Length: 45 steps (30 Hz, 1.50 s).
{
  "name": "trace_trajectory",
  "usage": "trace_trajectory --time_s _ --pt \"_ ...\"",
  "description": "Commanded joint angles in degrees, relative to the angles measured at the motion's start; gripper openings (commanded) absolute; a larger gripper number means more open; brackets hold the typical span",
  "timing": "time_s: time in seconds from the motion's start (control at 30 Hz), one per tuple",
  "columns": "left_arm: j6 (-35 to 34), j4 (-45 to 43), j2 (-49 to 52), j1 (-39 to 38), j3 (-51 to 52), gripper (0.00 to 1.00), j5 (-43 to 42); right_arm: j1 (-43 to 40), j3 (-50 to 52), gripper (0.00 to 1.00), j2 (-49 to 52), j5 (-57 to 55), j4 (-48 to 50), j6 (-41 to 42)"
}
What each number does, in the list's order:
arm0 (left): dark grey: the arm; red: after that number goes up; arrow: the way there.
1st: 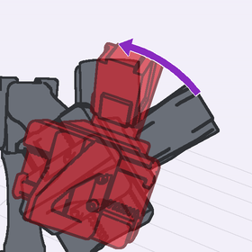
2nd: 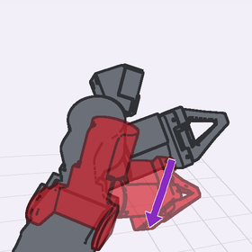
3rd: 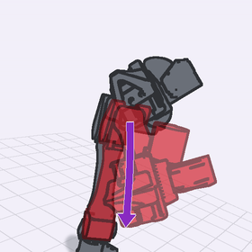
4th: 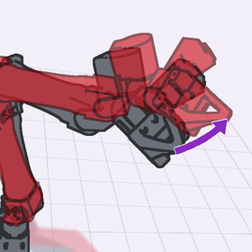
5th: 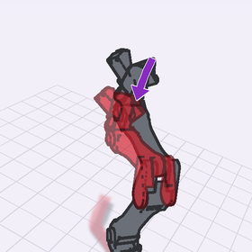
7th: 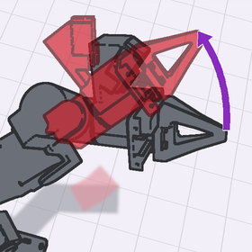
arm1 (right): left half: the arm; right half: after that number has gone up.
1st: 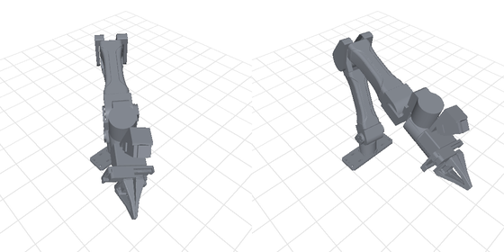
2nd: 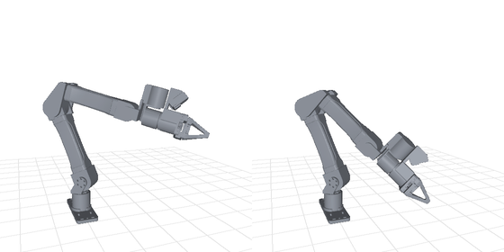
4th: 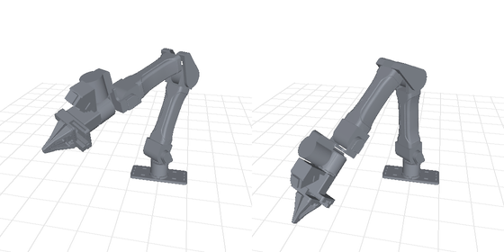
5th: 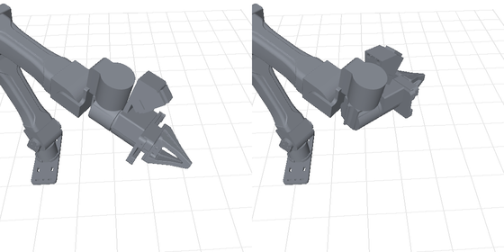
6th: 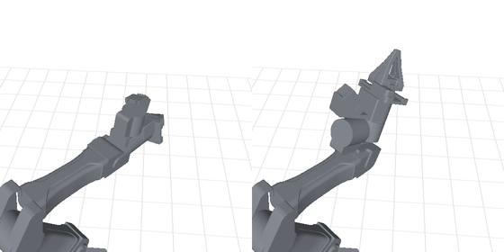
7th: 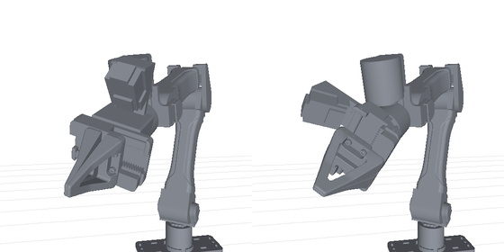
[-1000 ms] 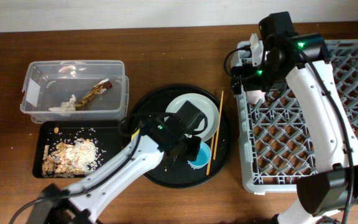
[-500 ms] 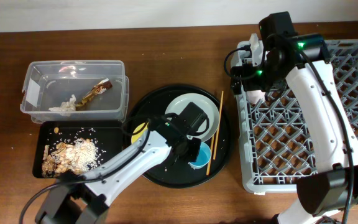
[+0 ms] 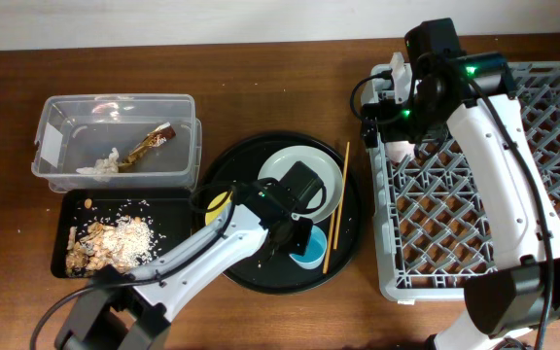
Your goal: Sort waste into correct bins and load items into the dishwasher rack
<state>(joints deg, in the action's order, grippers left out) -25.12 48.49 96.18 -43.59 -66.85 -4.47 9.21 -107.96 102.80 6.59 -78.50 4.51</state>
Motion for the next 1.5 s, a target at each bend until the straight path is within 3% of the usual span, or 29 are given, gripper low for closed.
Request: trace_trajectory --time_s 0.0,0.07,0.23,0.37,0.53,0.7,0.8,1.0,1.17,1.27,1.47 --pt "0.85 2.95 -6.56 0.96 -4.22 0.0 -0.68 0.07 -1.33 0.98 -1.18 0.31 -0.17 0.2" --pt "1.36 5.27 -10.14 2.45 -6.51 0.0 -2.03 0.07 -1.33 0.98 -1.18 0.31 -0.15 0.2" --pt "9.51 9.29 -18.8 11.98 -11.93 0.0 -19.32 0.07 -1.33 0.98 -1.18 0.31 -0.17 0.2" --pt "16.52 11.23 -23.41 24.85 -12.5 0.0 -37.97 0.07 -1.33 0.98 -1.18 0.31 -0.15 0.2" --pt "26.62 13.99 -23.1 39.67 -12.48 0.0 -60.37 0.07 -1.33 0.98 -1.18 0.44 -0.13 0.22" --pt "32.72 13.86 -20.81 44.54 -12.48 0.0 -74.47 0.11 -1.33 0.98 -1.2 1.81 -1.92 0.2" --pt "32.76 12.9 -18.93 44.78 -12.48 0.0 -76.3 0.11 -1.33 0.98 -1.2 8.68 -2.47 -1.11" --pt "32.76 9.92 -15.23 44.78 -12.48 0.0 -77.02 0.04 -1.36 0.98 -1.9 44.35 -8.07 -26.75" --pt "32.74 6.38 -15.15 45.13 -12.48 0.0 -77.44 -2.82 -1.36 0.98 -2.84 51.69 -12.96 -30.12" --pt "32.74 6.38 -15.15 46.16 -12.48 0.0 -77.44 -7.48 -1.36 0.98 -3.8 58.21 -18.45 -37.86" --pt "32.76 6.29 -15.15 46.25 -12.48 0.0 -80.76 -13.53 -1.33 0.98 -5.7 62.34 -18.84 -38.62"
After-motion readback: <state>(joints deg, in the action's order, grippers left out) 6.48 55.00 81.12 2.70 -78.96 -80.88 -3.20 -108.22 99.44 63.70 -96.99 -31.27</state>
